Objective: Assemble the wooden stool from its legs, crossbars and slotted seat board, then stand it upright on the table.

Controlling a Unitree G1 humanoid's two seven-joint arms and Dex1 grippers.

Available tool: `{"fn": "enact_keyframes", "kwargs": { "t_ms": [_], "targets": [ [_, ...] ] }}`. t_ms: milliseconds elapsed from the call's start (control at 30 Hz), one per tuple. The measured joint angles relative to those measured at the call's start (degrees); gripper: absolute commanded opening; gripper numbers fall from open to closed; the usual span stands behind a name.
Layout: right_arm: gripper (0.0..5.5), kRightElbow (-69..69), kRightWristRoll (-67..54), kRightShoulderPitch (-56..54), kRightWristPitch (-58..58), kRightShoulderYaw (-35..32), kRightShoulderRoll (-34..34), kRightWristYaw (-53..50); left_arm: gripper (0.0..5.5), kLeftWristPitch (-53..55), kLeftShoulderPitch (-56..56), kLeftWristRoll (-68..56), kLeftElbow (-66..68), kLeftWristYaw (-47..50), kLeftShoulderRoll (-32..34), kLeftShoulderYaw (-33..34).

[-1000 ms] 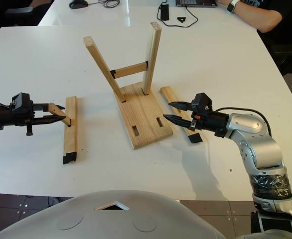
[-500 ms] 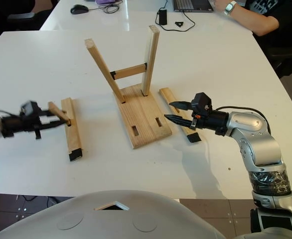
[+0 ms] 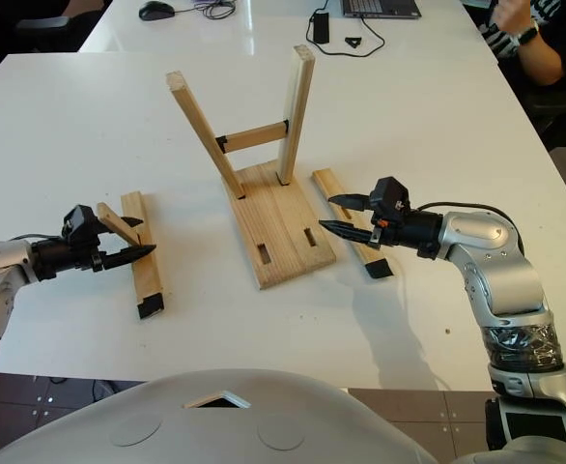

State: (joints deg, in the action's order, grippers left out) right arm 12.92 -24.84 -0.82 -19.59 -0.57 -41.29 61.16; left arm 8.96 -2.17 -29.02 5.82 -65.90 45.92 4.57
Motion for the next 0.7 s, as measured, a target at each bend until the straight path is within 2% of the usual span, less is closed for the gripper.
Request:
{"fn": "enact_keyframes", "kwargs": {
  "t_ms": [300, 700],
  "targets": [
    [2.30, 0.4, 0.0, 0.2, 0.3, 0.0, 0.3, -0.8, 3.52, 9.7, 2.7, -8.0, -14.4, 1.9, 0.9, 7.3],
    [2.30, 1.3, 0.0, 1.0, 0.6, -0.1, 0.6, -2.2, 3.52, 18.3, 12.3, -14.2, -18.8, 7.1, 1.0, 11.1]
  ]
}}
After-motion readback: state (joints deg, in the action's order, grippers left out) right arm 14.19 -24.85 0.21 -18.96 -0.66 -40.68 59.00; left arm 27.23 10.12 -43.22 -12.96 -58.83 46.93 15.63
